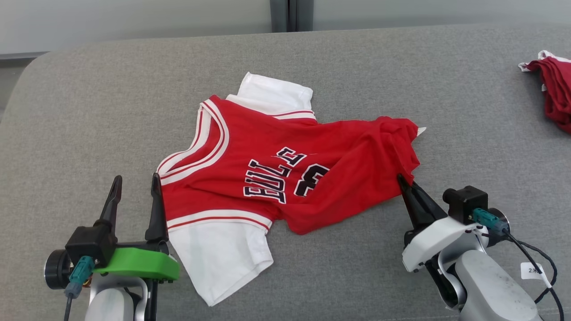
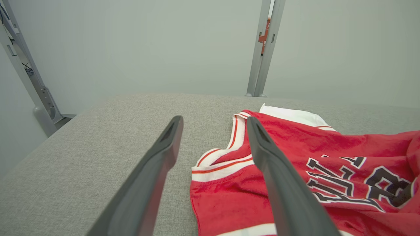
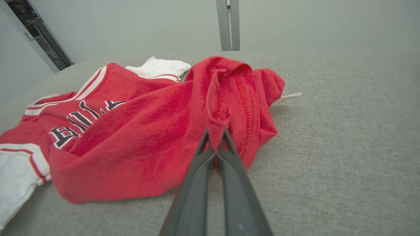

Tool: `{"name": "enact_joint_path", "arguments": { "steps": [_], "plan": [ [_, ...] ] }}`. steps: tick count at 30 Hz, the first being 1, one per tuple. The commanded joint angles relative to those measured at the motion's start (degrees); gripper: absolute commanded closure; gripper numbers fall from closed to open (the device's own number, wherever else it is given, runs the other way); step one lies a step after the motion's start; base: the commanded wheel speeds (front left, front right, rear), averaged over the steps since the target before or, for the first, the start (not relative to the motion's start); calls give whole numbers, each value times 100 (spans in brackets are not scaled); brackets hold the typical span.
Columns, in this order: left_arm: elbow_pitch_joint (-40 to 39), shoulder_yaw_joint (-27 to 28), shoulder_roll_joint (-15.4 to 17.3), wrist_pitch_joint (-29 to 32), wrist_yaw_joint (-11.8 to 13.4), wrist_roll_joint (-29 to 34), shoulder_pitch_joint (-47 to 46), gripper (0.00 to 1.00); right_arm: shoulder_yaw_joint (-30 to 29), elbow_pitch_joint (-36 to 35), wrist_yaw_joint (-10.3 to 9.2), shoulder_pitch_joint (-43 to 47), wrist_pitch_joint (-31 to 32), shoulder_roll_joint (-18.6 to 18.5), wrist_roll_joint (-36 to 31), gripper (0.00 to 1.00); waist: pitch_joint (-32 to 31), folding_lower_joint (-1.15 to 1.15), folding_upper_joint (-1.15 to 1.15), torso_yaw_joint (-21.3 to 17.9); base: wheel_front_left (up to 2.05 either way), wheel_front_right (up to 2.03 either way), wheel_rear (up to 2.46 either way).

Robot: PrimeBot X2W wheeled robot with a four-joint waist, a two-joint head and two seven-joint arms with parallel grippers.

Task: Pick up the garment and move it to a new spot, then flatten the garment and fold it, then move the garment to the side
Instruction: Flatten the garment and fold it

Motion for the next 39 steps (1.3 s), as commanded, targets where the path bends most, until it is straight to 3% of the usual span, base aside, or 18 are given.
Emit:
{"name": "enact_joint_path", "arguments": {
  "steps": [1,9,19,20,22,31,39],
  "plan": [
    [-27,24,2,1,23,-3,102,0,1,-50,-5,46,-17,-47,57,100,-52,0,0,-72,0,0,0],
    [-65,-15,3,0,106,-134,312,0,17,-1135,-6,1048,-11,-274,325,100,-216,0,0,-414,0,0,0],
    [-63,-78,3,0,134,-183,349,0,-341,-2248,-6,2415,900,-266,688,100,-224,0,0,-555,0,0,0],
    [-60,-80,3,0,131,-180,356,0,-373,-2305,-5,2497,1003,-281,732,81,-227,0,0,-558,0,0,0],
    [-51,-84,3,0,121,-168,358,0,-483,-2396,-6,2553,1079,-326,730,0,-226,0,0,-562,0,0,0],
    [-26,-117,3,1,103,-138,312,0,-753,-2408,-4,2295,1165,-500,532,0,-223,0,0,-492,0,0,0],
    [-51,-185,3,0,139,-185,288,0,-394,-1733,-3,1768,1234,-743,645,0,-142,0,0,-391,0,0,0]
  ]
}}
